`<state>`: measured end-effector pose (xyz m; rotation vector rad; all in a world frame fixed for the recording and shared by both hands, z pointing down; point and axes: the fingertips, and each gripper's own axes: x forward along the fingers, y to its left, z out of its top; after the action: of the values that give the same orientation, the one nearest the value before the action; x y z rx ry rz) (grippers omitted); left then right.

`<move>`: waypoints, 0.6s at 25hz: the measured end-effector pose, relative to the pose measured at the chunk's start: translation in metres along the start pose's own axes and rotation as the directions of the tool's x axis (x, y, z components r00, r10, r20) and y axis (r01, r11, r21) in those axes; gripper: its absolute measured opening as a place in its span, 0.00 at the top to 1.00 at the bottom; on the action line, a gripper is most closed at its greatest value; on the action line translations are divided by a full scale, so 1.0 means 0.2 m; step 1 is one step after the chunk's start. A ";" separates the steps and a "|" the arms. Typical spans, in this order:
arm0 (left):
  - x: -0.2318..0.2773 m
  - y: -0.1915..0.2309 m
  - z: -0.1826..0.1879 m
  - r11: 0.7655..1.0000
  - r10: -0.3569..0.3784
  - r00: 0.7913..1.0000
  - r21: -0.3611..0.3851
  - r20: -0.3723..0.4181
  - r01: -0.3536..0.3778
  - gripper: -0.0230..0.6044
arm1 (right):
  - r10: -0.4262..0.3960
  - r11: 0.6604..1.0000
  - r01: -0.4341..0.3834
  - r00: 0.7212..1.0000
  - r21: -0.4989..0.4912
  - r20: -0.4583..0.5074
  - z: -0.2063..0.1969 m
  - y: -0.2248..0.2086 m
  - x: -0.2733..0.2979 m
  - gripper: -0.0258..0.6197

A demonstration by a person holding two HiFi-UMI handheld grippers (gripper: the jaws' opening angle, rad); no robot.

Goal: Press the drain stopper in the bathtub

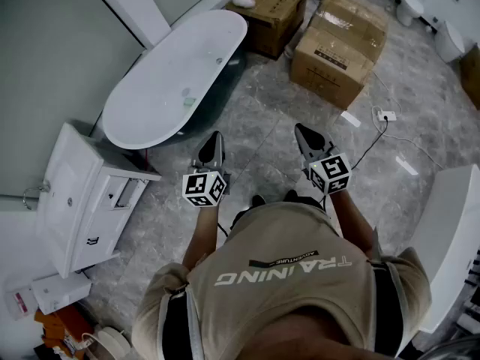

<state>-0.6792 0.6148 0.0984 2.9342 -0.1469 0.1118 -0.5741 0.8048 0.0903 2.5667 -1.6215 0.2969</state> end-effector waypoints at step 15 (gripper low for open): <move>0.23 0.02 -0.17 0.999 -0.044 0.996 -0.016 -0.081 0.043 0.96 | -0.015 1.000 0.015 1.000 0.013 0.010 -0.03 -0.04 0.21 0.94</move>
<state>-0.6368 0.6130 0.1356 2.9108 -0.0712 0.2220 -0.5496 0.7730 0.1052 2.5930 -1.6082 0.2950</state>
